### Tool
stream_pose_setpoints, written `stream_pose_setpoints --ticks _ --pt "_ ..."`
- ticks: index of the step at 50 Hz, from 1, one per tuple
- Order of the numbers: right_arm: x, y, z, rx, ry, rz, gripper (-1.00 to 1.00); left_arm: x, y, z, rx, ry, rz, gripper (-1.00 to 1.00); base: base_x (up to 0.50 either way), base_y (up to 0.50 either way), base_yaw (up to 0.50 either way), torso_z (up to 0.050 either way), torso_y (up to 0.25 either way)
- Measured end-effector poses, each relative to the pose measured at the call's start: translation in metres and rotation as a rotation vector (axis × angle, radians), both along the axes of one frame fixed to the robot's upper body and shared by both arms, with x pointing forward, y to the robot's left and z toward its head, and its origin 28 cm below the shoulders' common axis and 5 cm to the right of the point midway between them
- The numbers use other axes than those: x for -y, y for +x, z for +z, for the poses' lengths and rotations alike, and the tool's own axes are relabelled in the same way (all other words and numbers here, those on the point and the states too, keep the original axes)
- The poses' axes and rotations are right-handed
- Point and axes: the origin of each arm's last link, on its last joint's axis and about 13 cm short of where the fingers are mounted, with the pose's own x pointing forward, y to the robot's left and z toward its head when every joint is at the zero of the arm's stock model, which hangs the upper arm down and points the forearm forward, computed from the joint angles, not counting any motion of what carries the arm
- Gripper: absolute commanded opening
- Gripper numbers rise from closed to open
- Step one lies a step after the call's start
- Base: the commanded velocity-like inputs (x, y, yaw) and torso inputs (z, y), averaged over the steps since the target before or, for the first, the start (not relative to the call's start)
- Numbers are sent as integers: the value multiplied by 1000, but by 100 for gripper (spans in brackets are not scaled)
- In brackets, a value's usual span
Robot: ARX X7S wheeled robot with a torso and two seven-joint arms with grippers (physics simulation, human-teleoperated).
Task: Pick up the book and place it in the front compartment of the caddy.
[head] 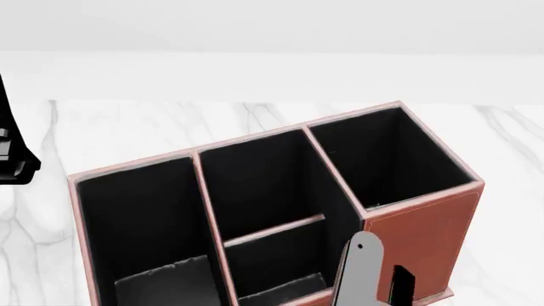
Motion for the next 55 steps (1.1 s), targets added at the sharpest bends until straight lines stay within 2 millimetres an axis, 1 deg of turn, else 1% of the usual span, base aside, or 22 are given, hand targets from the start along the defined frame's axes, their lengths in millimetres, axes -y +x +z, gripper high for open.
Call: stream_pose_setpoints --ticks 12,25,42,49,55 --pt "-1 2 52 121 36 12 -100 0 -1 0 -1 0 -1 100 0 0 0 0 0" --pt "-1 -4 98 225 65 21 -100 1 -1 -1 -2 0 -2 100 0 0 0 0 1" --pt "1 -12 139 335 114 16 -100 1 -2 -1 -2 0 -3 100 0 0 0 0 1" --pt "2 -14 151 371 137 15 -100 1 -1 0 -1 1 -3 100 0 0 0 0 1" --pt "2 -15 157 390 151 18 -100 1 -1 1 0 1 -3 100 0 0 0 0 0"
